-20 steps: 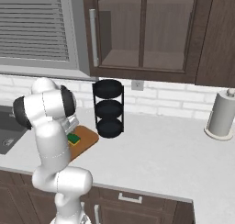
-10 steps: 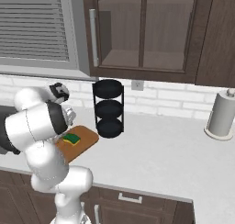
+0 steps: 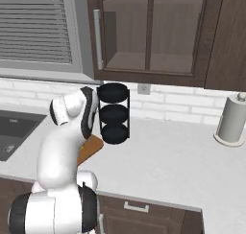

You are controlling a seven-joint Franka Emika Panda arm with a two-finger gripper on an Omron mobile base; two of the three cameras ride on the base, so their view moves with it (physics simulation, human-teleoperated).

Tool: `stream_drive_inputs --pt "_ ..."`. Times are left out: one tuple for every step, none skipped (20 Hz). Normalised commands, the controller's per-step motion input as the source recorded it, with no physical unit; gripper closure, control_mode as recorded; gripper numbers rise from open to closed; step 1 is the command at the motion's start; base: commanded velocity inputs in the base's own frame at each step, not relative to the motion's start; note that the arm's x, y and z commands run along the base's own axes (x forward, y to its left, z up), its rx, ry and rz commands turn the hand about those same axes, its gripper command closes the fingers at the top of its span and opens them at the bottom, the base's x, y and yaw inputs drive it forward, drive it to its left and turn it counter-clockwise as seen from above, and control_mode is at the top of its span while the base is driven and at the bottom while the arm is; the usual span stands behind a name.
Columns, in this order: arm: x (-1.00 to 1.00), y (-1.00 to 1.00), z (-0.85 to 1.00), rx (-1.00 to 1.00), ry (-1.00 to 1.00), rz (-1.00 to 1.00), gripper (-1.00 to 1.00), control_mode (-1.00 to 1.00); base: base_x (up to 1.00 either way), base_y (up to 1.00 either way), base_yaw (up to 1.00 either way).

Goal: Pick up the sponge from the counter and clean the cutting board by briefly scrubbing or pressing down on the cutting board. Once finished, release the sponge.

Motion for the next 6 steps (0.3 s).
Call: stream_drive_inputs --pt "-0.52 -1.0 1.0 0.33 -0.63 0.09 -1.0 -1.0 0.0 0.0 0.0" --pt "-0.52 -1.0 1.0 0.31 -0.65 0.1 -1.0 -1.0 0.0 0.0 0.0" --pt "-0.59 -1.0 1.0 0.26 -0.67 0.13 -1.0 -1.0 0.0 0.0 0.0" --pt "-0.66 -1.0 1.0 0.19 -0.69 0.17 -1.0 -1.0 0.0 0.0 0.0" --pt "-0.8 -0.88 1.0 0.05 -0.74 0.2 -1.0 -1.0 0.0 0.0 0.0" --pt "-0.83 -0.79 1.0 0.0 -0.76 0.24 -1.0 -1.0 0.0 0.0 0.0"
